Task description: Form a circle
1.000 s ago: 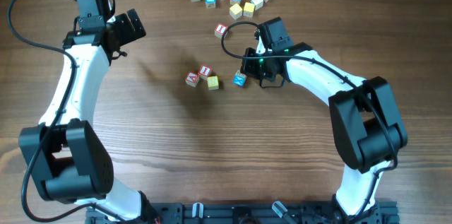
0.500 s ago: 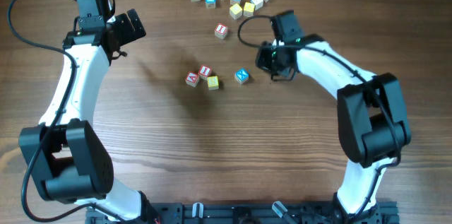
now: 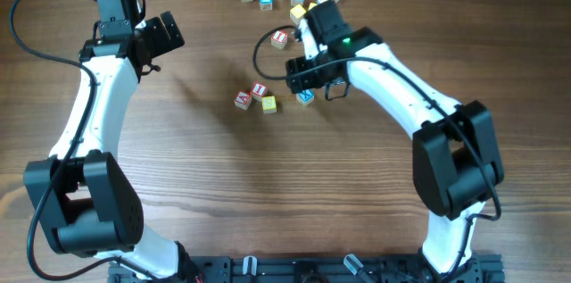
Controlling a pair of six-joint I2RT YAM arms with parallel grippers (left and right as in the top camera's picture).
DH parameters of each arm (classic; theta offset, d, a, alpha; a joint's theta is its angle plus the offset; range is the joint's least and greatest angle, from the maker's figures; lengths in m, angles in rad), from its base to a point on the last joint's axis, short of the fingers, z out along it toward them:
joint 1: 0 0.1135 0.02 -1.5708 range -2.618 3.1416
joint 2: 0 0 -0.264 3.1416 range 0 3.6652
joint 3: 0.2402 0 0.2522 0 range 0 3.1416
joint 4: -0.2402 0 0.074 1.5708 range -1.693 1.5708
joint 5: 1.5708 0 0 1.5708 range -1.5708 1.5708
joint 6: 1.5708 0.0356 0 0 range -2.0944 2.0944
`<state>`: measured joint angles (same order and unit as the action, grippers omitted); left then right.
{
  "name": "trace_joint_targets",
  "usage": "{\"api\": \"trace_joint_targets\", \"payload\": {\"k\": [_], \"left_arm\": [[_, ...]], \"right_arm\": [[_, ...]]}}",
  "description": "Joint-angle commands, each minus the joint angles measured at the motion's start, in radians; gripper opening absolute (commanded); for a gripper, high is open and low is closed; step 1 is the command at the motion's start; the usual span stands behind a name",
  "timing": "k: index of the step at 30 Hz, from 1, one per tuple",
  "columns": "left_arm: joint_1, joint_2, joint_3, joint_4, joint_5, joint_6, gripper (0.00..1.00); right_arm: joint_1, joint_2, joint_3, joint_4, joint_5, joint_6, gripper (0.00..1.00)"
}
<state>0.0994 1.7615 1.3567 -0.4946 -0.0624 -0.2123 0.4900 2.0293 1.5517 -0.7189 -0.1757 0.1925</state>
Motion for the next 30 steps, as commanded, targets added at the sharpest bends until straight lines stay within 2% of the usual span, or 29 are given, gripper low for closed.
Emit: {"api": "trace_joint_targets", "payload": {"k": [1, 9, 10, 12, 13, 18, 30], "left_arm": [[0.001, -0.009, 0.005, 0.0, 0.001, -0.009, 1.0], [0.001, -0.009, 0.005, 0.0, 0.001, -0.009, 1.0], [0.001, -0.009, 0.005, 0.0, 0.001, -0.009, 1.0], [0.001, -0.009, 0.005, 0.0, 0.001, -0.009, 1.0], [0.001, -0.009, 0.005, 0.0, 0.001, -0.009, 1.0], [0.001, -0.009, 0.005, 0.0, 0.001, -0.009, 1.0], [0.001, -0.009, 0.005, 0.0, 0.001, -0.009, 1.0]], "right_arm": [[0.028, 0.039, -0.023, 0.002, 0.093, -0.089, 0.77], [0.045, 0.097, -0.023, 0.004, 0.124, -0.107, 0.76], [0.045, 0.097, -0.023, 0.004, 0.124, -0.108, 0.7], [0.046, 0.097, -0.023, 0.002, 0.124, -0.114, 0.52], [0.046, 0.097, -0.023, 0.0, 0.124, -0.114, 0.46], [0.046, 0.097, -0.023, -0.002, 0.131, -0.113, 0.37], [0.046, 0.097, -0.023, -0.023, 0.131, -0.111, 0.38]]}}
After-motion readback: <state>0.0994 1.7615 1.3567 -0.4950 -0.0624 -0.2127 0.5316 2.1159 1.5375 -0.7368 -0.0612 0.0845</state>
